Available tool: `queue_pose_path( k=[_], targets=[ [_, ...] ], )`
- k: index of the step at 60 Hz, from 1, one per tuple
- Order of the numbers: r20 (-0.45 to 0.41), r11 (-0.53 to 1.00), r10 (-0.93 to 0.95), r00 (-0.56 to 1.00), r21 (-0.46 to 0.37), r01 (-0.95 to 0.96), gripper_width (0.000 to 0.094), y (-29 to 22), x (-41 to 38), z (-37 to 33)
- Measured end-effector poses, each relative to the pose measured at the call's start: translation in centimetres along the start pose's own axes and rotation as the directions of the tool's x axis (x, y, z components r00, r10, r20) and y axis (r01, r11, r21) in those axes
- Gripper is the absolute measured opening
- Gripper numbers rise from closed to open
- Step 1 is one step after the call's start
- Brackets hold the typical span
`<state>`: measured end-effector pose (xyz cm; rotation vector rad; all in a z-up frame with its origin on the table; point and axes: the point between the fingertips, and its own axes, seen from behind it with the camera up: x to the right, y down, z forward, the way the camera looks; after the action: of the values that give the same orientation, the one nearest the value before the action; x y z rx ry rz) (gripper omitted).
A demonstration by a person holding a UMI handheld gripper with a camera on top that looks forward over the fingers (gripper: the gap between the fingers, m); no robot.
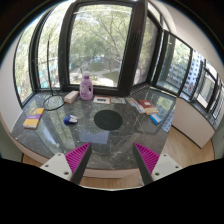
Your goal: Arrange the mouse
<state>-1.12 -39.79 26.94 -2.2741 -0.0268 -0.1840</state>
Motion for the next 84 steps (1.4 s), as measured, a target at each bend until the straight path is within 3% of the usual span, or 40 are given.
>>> queue_pose_path(
  k=[19,33,48,57,74,84],
  targets=[
    [0.041,0.998,0.025,0.999,-0.050,-0.023,0.0861,4.1,-3.6,2.9],
    [0.190,0.995,0.074,0.979,-0.079,-0.060,0.0853,8.9,-14.9,8.4],
    [0.293,0.994,0.071,0.953,0.065,-0.094,0.0856,5.1,-28.5,17.9],
    [0.259,0.985,0.096,0.961,0.118,-0.130,0.0856,1.4,-32.5,25.4],
    [0.144,0.984,0.163,0.976,0.042,-0.171,0.0857,-1.5,-34.3,36.4],
    [0.082,0.983,0.175,0.981,0.041,-0.178,0.0853,-3.8,-33.6,40.0]
  ],
)
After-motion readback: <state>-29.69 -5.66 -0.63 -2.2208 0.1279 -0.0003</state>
